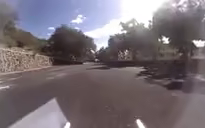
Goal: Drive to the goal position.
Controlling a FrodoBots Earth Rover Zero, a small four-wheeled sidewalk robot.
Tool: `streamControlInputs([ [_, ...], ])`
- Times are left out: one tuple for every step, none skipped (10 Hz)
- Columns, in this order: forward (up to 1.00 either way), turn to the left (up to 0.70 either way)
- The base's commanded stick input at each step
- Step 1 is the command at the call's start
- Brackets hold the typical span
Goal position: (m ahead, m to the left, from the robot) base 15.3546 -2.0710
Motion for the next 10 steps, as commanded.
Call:
streamControlInputs([
  [0.70, 0.00],
  [0.70, 0.00],
  [0.70, 0.00],
  [0.70, 0.00],
  [0.70, 0.00],
  [0.70, 0.00],
  [0.70, 0.00],
  [0.70, 0.00],
  [0.70, 0.00],
  [0.70, 0.00],
])
